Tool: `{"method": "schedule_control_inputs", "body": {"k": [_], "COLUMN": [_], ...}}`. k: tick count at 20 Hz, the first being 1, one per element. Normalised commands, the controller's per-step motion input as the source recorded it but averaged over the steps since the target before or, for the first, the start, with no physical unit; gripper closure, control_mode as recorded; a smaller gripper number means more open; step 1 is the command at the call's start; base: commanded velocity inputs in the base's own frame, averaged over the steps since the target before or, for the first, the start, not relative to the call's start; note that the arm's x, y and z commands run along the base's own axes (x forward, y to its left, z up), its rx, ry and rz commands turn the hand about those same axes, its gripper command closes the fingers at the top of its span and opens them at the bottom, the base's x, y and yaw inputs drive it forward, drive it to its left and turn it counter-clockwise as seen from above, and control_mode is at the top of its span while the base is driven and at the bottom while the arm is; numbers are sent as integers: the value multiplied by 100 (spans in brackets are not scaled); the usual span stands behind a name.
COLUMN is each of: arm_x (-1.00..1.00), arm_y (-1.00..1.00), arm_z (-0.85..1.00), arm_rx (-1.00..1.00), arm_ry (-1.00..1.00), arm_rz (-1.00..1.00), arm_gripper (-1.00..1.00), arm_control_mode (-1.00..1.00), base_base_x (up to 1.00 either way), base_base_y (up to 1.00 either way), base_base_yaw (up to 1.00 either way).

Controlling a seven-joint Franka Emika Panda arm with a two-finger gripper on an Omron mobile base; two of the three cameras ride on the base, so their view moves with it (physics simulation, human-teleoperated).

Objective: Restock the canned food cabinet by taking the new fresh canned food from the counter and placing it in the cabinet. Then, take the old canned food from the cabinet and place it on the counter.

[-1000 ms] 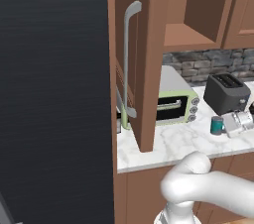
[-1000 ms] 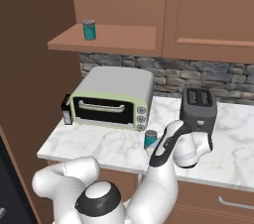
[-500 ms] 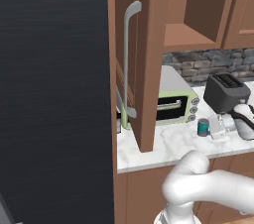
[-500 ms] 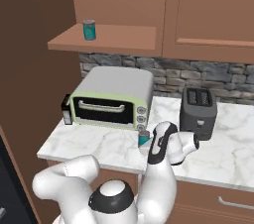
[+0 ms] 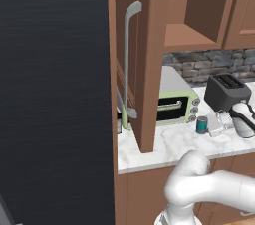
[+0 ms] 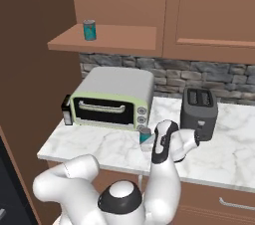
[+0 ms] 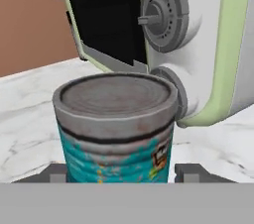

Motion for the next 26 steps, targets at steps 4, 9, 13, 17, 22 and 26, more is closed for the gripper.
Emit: {"method": "schedule_control_inputs", "body": {"k": [4,9,13,17,22,26], "arm_x": [-1,-32,-77,-94,-100,-100], "arm_y": [0,0,0,1,21,49], "arm_z": [8,52,99,100,100,100], "arm_rx": [0,2,1,0,0,-2], "arm_ry": [0,-3,-20,-33,-44,-50], "arm_rz": [0,0,0,0,0,-3], "arm_gripper": [-100,-100,-100,-100,-100,-100], "arm_control_mode": [-100,-100,-100,-100,-100,-100], "base_base_x": [0,0,0,0,0,0], "base_base_y": [0,0,0,0,0,0], "base_base_yaw": [0,0,0,0,0,0]}}
